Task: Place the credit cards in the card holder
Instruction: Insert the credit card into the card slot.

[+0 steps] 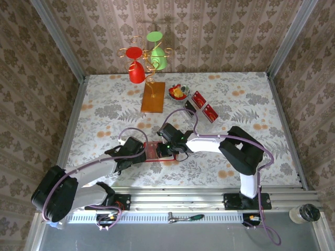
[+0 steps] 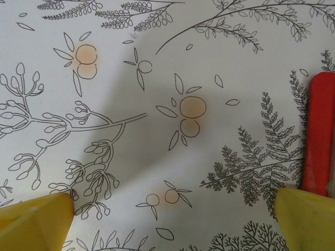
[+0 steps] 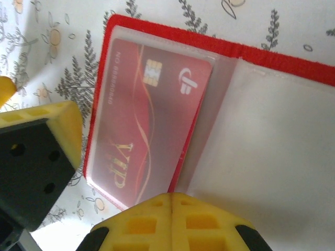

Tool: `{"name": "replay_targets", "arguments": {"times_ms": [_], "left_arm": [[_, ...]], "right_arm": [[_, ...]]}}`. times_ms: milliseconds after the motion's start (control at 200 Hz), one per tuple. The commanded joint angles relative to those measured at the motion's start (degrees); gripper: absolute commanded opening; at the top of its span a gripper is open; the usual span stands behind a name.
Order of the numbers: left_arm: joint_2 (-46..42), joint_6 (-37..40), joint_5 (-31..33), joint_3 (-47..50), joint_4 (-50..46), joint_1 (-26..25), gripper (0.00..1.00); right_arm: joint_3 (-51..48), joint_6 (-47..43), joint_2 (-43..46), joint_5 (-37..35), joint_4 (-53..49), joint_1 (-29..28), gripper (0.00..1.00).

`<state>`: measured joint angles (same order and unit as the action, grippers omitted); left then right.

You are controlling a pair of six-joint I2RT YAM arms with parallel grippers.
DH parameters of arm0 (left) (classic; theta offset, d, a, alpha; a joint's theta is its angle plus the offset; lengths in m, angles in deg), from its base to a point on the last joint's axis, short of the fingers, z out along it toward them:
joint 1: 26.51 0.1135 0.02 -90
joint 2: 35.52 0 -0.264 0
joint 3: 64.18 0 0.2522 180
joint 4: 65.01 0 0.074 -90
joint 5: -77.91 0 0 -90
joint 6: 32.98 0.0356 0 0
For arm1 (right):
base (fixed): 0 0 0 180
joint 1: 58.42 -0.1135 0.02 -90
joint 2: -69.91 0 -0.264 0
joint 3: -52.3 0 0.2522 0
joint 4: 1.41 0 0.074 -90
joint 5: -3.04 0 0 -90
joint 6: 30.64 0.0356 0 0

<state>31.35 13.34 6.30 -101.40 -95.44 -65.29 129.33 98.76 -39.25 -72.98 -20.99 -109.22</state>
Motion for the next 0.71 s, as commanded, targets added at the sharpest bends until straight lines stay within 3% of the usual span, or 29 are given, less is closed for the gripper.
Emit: {"name": "replay_targets", "arguments": {"times_ms": [0, 385, 565, 620, 700], "left_arm": [[1.37, 0.88, -1.47, -0.53, 1.11, 0.45, 1.00], [2.03, 0.65, -2.22, 0.00, 2.53, 0.33, 1.00], [1.02, 0.87, -1.88, -0.73, 1.28, 0.27, 1.00], [0.24, 1.11, -1.62, -1.11, 0.70, 0.29, 1.00], [-1.05, 1.34, -1.23, -1.65, -0.09, 0.39, 1.00]], "right_arm": [[1.15, 0.89, -2.05, 1.13, 0.38, -0.73, 0.01], [3.79, 0.20, -3.69, 2.15, -1.25, -1.49, 0.01], [3.93, -0.77, 0.12, 1.11, -3.54, -1.07, 0.01], [3.66, -1.01, 2.43, 0.66, -4.26, -0.87, 0.06], [3.23, -1.55, 5.71, -0.74, -5.92, -0.35, 0.20]]}}
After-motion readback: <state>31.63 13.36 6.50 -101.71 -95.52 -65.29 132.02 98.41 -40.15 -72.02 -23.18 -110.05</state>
